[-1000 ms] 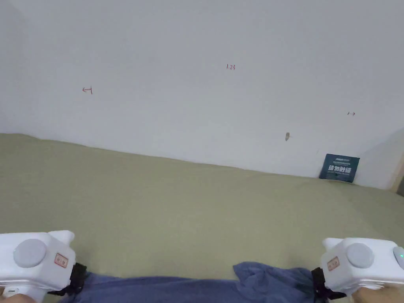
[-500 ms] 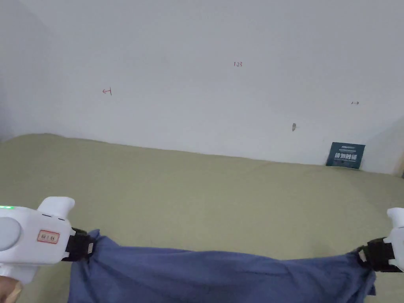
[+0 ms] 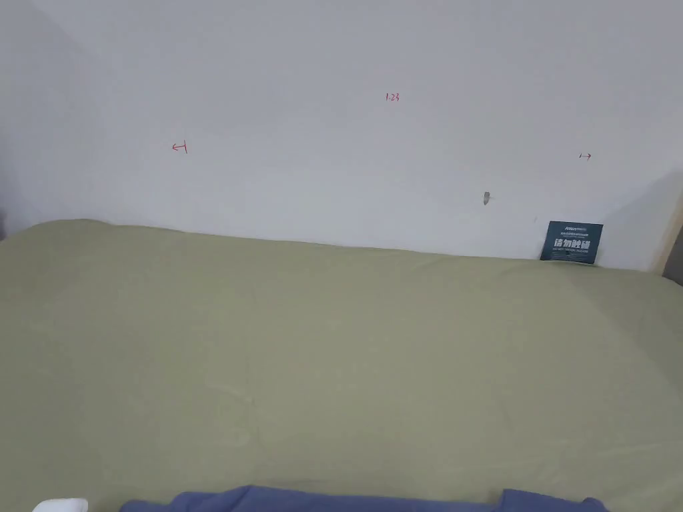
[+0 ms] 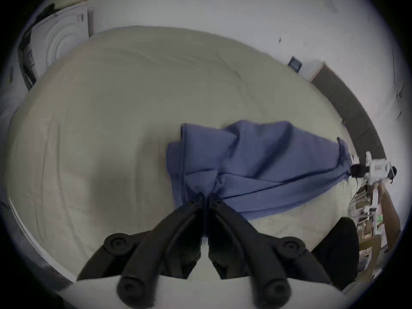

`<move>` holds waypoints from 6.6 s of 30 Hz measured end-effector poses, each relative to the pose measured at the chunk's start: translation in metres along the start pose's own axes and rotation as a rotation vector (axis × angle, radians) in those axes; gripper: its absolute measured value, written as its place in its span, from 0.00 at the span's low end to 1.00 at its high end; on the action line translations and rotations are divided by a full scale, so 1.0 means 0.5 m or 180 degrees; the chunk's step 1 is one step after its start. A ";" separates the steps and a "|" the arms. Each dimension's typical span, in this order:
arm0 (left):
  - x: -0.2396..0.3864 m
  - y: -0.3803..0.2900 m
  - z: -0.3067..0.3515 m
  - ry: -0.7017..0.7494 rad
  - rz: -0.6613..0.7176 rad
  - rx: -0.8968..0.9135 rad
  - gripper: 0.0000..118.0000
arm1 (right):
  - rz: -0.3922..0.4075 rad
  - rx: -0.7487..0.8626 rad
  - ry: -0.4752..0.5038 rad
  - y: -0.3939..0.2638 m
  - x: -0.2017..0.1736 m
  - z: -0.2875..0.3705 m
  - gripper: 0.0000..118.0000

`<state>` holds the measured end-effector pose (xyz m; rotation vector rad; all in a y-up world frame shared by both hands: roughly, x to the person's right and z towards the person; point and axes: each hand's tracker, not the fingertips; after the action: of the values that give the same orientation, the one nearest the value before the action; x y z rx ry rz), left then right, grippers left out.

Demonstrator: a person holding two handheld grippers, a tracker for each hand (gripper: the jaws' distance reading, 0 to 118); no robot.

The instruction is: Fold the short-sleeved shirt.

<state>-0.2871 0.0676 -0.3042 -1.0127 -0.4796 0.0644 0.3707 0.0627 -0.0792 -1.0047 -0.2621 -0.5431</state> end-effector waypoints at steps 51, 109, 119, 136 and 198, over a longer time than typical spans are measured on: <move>-0.114 0.034 -0.049 -0.2067 0.1793 -0.0171 0.67 | 0.1276 -0.0053 0.0218 -0.090 -0.315 0.094 0.00; 0.378 0.073 -0.148 -0.2348 0.0823 -0.0401 0.00 | 0.0861 0.0107 0.0029 -0.108 -0.227 0.065 0.00; 0.133 0.086 -0.115 -0.1919 0.1119 -0.0215 0.02 | 0.1034 0.0034 0.0175 -0.118 -0.252 0.061 0.00; 0.282 0.056 -0.246 -0.1569 0.0834 -0.0705 0.12 | 0.0986 0.0100 0.0204 -0.115 -0.243 0.069 0.00; 0.601 -0.006 -0.347 -0.2081 0.0925 -0.1328 0.08 | 0.0897 0.0121 0.0292 -0.120 -0.243 0.073 0.00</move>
<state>0.0535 0.0086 -0.2705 -1.4681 -0.9627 0.5881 0.2375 0.1063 -0.0712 -0.9576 -0.0472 -0.3253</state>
